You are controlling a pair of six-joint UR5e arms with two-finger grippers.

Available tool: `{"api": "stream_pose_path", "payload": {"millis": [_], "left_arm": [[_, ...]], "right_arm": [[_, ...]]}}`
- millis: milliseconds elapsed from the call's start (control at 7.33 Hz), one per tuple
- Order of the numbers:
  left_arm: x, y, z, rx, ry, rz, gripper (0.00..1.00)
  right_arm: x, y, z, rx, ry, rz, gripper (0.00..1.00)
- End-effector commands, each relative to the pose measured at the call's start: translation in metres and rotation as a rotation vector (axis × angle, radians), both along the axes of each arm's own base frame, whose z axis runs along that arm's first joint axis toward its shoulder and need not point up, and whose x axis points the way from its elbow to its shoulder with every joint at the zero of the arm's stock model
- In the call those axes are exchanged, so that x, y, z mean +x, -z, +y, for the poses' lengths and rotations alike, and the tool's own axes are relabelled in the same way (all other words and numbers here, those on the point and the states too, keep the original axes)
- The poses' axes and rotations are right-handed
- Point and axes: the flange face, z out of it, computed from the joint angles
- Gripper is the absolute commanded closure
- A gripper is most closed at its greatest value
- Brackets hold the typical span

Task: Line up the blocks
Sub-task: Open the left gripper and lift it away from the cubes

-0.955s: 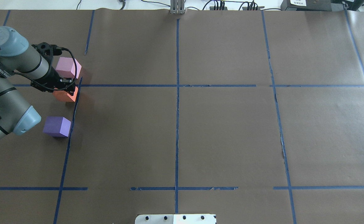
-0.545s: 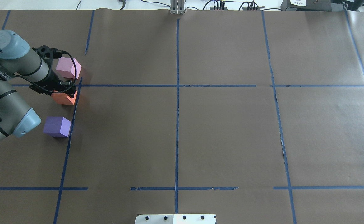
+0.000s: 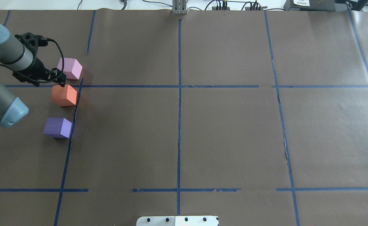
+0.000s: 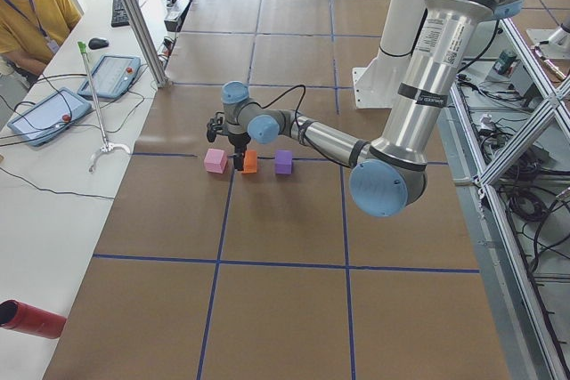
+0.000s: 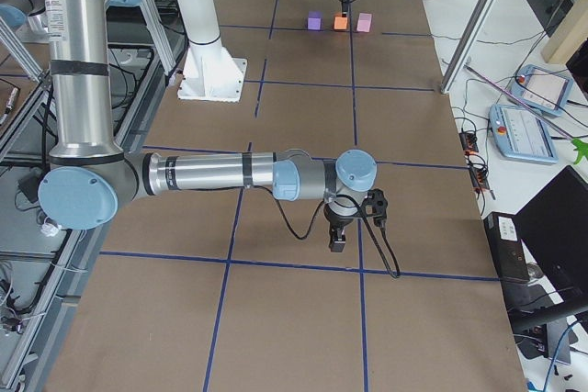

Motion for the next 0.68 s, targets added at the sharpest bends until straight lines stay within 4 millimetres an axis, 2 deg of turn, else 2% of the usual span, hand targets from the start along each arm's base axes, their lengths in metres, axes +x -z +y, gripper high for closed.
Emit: {"api": "stream_pose_path", "payload": {"millis": [0,136,409,545], "left_arm": [[-0.110,0.003,-0.021,0.023,0.021,0.103,0.00],[-0.157,-0.022,-0.018,0.085,-0.016,0.082,0.00],[-0.254,-0.097,0.009,0.191,-0.097,0.002,0.00],[-0.287,-0.129,0.026,0.230,-0.155,-0.029,0.00]], "right_arm": [[0.000,0.001,0.000,0.001,0.000,0.000,0.00],[0.000,0.000,0.000,0.000,0.000,0.000,0.00],[0.000,0.000,0.000,0.000,0.000,0.000,0.00],[0.000,0.000,0.000,0.000,0.000,0.000,0.00]]}}
